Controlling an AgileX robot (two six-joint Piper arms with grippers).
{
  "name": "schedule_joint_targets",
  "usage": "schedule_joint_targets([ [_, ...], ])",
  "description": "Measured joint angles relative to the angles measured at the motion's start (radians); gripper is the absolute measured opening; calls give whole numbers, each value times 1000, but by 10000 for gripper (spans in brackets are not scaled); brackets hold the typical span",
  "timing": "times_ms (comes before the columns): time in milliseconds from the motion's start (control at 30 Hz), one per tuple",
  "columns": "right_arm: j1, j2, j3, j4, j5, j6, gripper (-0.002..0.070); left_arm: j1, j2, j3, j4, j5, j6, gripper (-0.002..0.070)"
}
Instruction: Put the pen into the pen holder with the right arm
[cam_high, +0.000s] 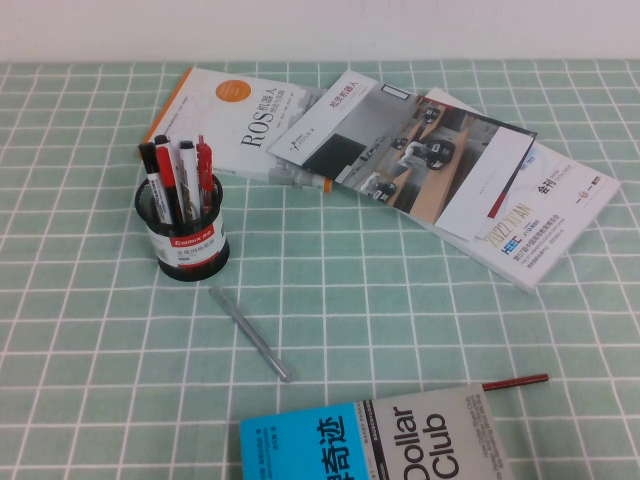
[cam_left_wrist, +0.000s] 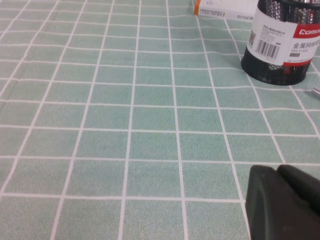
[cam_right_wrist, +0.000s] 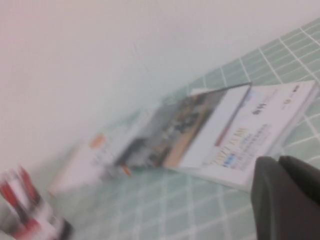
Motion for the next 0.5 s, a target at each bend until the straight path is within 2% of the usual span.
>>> schedule_joint_targets([
  [100,0,0,0,168,-44,0,-20,0,0,0,0,0,0,-6],
  [233,0,0,0,238,-56,0,-20,0,0,0,0,0,0,-6],
  [367,0,0,-34,241,95,-15,-20,0,0,0,0,0,0,-6],
  [500,0,99,-185,217,233,-44,-20,0,0,0,0,0,0,-6],
])
